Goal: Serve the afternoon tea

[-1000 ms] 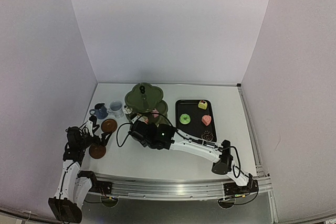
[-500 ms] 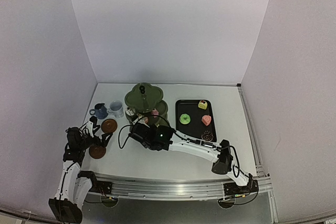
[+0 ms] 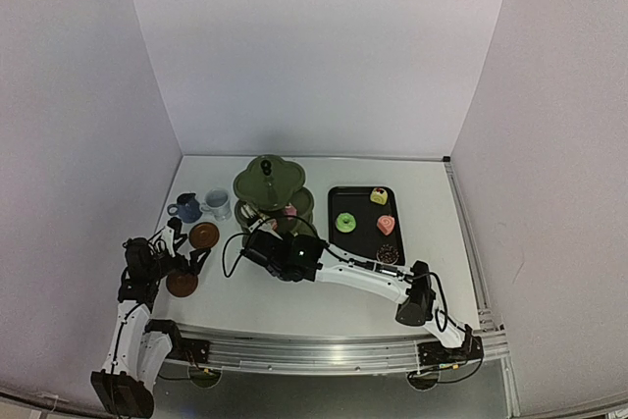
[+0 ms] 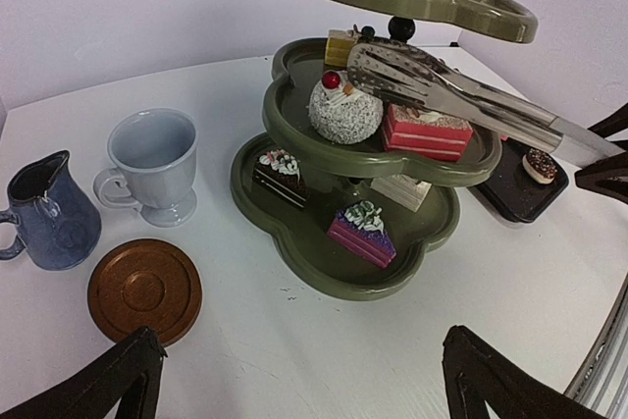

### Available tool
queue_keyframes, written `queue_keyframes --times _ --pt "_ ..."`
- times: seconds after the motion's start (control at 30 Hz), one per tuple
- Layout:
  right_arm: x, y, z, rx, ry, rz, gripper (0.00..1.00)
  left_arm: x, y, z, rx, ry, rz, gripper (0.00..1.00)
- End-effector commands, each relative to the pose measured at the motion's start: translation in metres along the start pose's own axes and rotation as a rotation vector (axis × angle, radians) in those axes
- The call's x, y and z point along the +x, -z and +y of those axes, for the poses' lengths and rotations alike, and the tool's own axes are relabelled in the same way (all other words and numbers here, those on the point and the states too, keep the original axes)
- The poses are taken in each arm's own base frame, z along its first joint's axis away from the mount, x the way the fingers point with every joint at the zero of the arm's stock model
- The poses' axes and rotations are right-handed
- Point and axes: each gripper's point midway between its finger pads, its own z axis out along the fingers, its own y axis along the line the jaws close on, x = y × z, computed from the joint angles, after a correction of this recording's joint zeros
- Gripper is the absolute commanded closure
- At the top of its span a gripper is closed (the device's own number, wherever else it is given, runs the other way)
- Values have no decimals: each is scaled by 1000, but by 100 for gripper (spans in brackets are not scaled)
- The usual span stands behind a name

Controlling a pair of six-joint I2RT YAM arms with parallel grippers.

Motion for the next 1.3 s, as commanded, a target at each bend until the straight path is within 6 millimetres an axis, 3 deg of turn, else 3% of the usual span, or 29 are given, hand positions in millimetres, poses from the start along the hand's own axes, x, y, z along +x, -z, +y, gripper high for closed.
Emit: queue_keyframes --times 0.0,0.83,1.27 --pt "-18 6 -8 25 -50 -59 74 -4 0 -3 17 -21 -14 0" --pt "-39 42 -17 13 -116 -139 67 -4 0 -5 29 -21 -12 0" --pt "-31 72 -5 -82 -119 -133 68 -2 -1 -6 38 -15 -6 1"
